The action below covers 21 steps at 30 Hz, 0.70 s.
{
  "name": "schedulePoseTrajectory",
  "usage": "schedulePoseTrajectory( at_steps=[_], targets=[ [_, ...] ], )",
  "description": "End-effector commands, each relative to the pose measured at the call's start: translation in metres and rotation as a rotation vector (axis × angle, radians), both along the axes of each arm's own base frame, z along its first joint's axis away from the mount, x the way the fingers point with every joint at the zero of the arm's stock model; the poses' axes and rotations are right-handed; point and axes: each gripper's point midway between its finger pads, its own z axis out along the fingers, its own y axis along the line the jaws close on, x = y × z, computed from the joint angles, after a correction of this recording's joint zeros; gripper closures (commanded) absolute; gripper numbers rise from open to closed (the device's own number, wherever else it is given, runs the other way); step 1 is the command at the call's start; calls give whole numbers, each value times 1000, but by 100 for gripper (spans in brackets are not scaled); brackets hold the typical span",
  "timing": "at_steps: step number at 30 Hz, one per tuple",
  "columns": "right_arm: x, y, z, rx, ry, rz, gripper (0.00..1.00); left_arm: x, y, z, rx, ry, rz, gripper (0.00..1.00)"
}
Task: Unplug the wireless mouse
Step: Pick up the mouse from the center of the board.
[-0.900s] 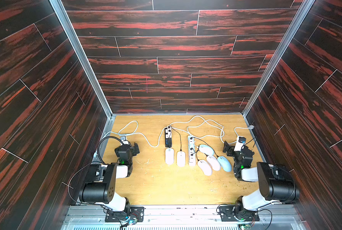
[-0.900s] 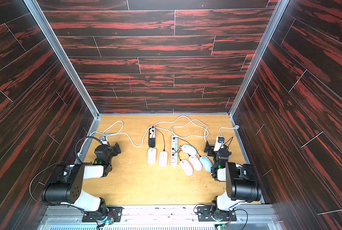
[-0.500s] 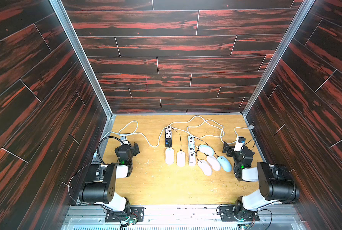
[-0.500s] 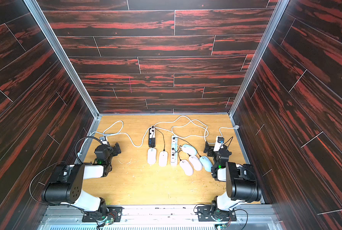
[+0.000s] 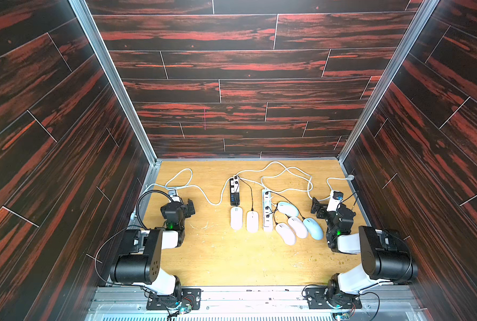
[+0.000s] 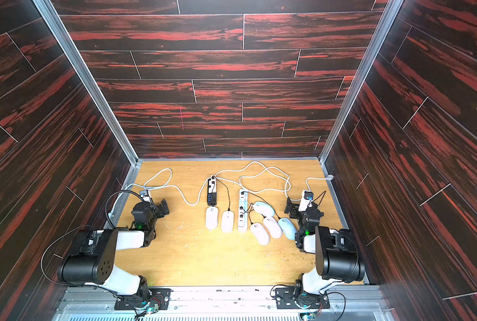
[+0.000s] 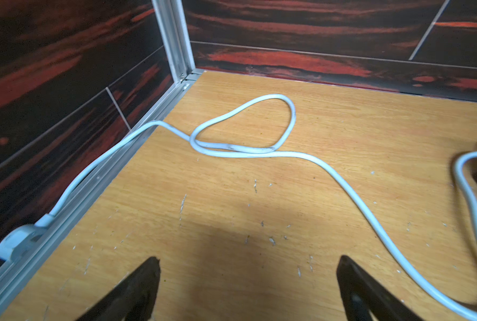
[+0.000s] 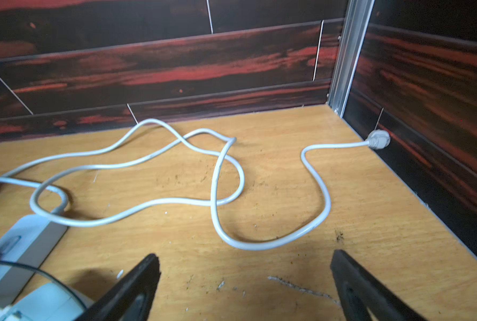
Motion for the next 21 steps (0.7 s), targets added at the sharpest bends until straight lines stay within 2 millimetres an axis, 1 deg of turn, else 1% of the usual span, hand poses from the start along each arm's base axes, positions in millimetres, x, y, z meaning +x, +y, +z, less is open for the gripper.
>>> schedulePoseTrajectory(
  at_steps=[1,2,5,7,9,11,12,13,15,17,18,19,21],
  targets=[
    [-14,-6,19,11,-84,-45,2,-11,-4,35,27,-95,-14,0],
    [-17,-7,28,8,-108,-48,1,-18,-1,42,22,-95,12,0],
    [-25,-11,46,9,-132,-75,1,-33,4,63,17,-104,79,0],
    [-30,-11,60,23,-161,-84,1,-39,4,76,1,-133,113,0],
    [-31,-11,75,69,-181,-87,1,-40,5,83,-68,-131,151,0],
    [-29,-2,88,114,-170,-37,1,-37,2,89,-154,-87,171,0],
    [-28,2,92,143,-164,-20,2,-37,3,90,-191,-61,199,0],
    [-29,4,100,177,-169,-10,1,-39,9,90,-235,-25,265,0],
    [-28,4,103,285,-127,-28,1,-46,18,92,-292,38,382,0],
    [-23,-1,99,389,-20,-91,1,-50,23,93,-323,73,454,0],
    [-20,-3,97,423,47,-119,1,-47,21,93,-338,90,450,0],
    [-19,0,94,441,99,-117,2,-42,13,94,-359,113,411,0],
    [-19,13,100,444,104,-38,1,-31,-7,93,-388,158,310,0]
  ],
)
